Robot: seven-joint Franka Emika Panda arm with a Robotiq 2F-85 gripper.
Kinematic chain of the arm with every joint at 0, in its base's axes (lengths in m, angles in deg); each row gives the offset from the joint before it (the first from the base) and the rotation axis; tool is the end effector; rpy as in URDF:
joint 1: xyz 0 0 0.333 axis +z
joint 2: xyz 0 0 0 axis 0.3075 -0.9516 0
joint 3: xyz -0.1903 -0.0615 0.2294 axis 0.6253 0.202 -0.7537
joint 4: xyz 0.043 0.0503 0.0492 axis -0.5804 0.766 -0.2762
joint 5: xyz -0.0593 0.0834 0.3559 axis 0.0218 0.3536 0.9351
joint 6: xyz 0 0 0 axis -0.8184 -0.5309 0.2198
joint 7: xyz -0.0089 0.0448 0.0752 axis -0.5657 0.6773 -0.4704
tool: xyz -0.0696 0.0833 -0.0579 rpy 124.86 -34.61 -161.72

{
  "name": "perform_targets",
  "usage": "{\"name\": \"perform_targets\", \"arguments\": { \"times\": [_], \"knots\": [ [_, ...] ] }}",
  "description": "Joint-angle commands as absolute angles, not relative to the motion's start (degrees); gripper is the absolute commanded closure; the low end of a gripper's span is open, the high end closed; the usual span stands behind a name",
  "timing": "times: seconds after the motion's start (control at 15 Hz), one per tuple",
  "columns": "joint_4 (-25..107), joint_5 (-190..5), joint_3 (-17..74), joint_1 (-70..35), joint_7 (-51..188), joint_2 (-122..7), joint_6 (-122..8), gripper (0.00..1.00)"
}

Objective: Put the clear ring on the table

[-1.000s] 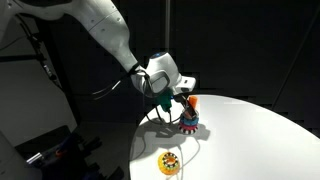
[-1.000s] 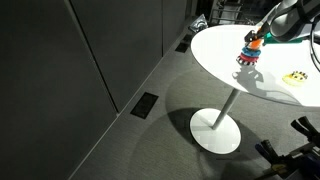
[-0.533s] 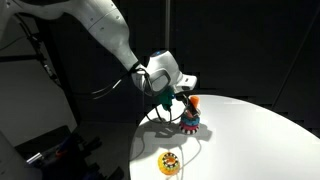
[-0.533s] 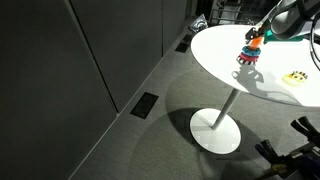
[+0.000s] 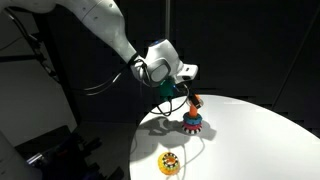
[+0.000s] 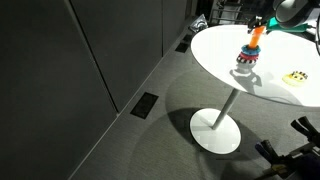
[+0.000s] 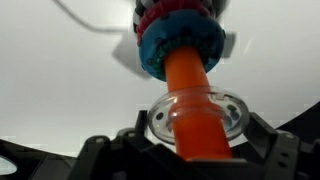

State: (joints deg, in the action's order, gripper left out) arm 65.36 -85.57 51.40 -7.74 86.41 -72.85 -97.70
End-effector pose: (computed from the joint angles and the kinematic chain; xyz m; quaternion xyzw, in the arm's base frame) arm 0.6050 -0.1653 0.2456 0.9163 -0.2908 0.2630 0.0823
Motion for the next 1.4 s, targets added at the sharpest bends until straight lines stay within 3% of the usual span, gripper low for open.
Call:
{"name": "perform_targets", "arguments": {
  "times": [0.0,0.67,1.07,1.33],
  "knots": [
    [67.38,-85.63,54.29,-4.62,88.33,-68.77,-95.93,0.3],
    [71.57,-86.24,60.94,0.45,88.38,-61.45,-93.64,0.3],
    [74.04,-85.51,58.98,-1.88,83.58,-56.78,-80.96,0.3],
    [74.59,-91.93,50.93,-10.98,85.76,-55.9,-75.78,0.3]
  ]
}}
